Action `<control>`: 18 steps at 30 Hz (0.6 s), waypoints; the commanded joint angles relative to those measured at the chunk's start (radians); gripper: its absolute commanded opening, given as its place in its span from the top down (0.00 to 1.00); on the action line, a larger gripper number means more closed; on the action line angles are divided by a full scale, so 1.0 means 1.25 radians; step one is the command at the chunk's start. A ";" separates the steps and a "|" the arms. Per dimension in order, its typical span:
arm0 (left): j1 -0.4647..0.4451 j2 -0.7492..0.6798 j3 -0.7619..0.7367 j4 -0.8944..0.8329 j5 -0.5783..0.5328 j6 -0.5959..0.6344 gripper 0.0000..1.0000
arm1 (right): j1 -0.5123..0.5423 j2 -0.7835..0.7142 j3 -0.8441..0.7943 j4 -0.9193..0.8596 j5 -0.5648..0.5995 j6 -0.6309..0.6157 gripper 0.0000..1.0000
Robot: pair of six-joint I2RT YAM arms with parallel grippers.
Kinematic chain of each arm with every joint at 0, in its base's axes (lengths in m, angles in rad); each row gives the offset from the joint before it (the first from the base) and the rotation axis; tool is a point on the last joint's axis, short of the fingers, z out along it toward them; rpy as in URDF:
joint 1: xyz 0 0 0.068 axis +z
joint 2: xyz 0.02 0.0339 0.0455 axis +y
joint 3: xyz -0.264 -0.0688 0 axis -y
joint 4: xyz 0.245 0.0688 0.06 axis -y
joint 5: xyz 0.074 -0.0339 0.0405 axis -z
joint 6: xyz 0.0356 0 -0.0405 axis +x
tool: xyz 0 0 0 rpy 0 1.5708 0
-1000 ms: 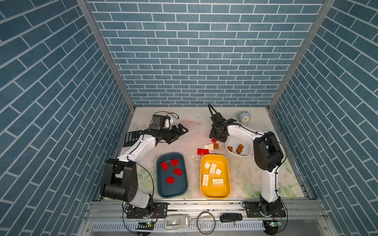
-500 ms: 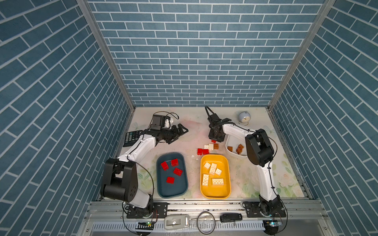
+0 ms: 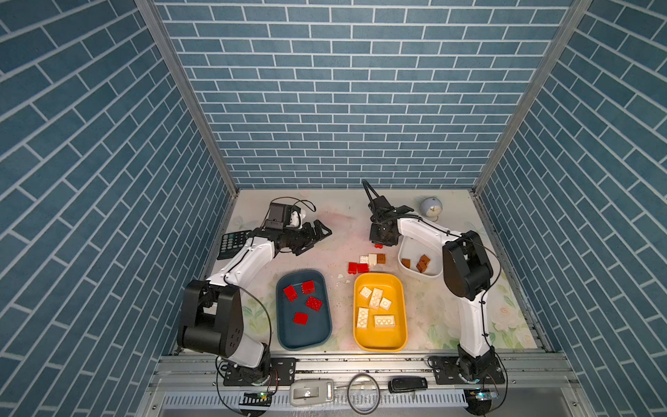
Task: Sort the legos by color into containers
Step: 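Carry the red brick over the teal tray and open the right gripper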
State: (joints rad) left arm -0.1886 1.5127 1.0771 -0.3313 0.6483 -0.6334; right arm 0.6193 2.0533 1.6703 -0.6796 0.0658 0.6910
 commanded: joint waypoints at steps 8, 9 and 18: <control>0.010 0.007 0.045 -0.061 -0.046 0.025 0.02 | 0.143 -0.242 -0.190 0.174 -0.279 -0.200 0.82; 0.010 0.009 0.046 -0.063 -0.049 0.024 0.02 | 0.160 -0.250 -0.205 0.192 -0.291 -0.207 0.82; 0.010 0.023 0.058 -0.060 -0.068 0.006 0.02 | 0.332 -0.214 -0.251 0.342 -0.376 -0.304 0.82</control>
State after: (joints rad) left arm -0.1814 1.5276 1.1198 -0.3920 0.5797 -0.6220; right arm 0.9966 1.7542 1.3407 -0.3428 -0.3523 0.3946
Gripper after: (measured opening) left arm 0.984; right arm 0.341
